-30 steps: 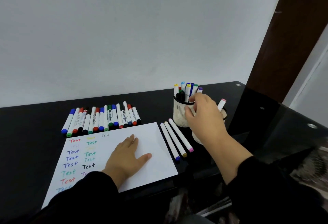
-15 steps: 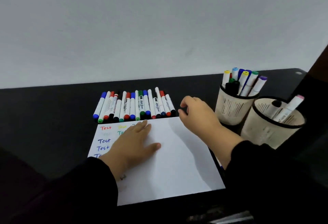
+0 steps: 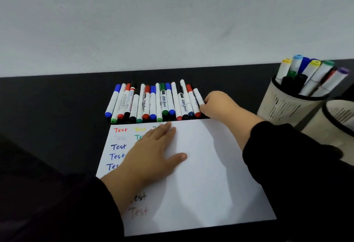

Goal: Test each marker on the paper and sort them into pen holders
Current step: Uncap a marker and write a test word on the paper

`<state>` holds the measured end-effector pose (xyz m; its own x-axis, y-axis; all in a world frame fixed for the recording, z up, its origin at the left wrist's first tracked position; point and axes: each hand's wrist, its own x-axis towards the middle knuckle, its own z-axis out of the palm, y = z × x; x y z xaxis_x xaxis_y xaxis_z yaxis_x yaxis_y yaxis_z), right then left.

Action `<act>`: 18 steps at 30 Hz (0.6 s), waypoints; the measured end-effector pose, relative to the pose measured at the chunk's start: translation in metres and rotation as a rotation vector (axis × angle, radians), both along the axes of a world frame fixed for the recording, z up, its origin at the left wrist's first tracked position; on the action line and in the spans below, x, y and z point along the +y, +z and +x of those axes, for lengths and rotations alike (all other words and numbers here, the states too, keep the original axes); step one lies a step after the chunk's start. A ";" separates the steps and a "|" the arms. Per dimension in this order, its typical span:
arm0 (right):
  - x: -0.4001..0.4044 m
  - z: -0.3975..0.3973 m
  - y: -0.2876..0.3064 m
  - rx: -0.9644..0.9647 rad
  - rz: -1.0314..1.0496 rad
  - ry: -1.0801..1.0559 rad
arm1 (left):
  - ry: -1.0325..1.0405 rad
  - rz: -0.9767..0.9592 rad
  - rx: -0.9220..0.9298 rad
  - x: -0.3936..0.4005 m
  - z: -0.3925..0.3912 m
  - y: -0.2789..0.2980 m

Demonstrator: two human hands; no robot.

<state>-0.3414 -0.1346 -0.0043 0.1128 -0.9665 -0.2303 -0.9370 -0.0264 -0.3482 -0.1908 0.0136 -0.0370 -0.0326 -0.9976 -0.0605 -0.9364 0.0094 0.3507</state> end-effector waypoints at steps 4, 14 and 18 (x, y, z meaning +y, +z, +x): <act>0.002 0.000 0.009 -0.005 0.009 -0.044 | -0.007 0.010 -0.014 0.000 0.000 0.000; 0.063 -0.016 0.048 -0.433 -0.091 -0.166 | 0.024 0.067 -0.030 0.003 -0.006 0.020; 0.105 -0.027 0.056 -0.509 -0.150 -0.139 | 0.222 -0.066 0.310 0.025 -0.010 0.034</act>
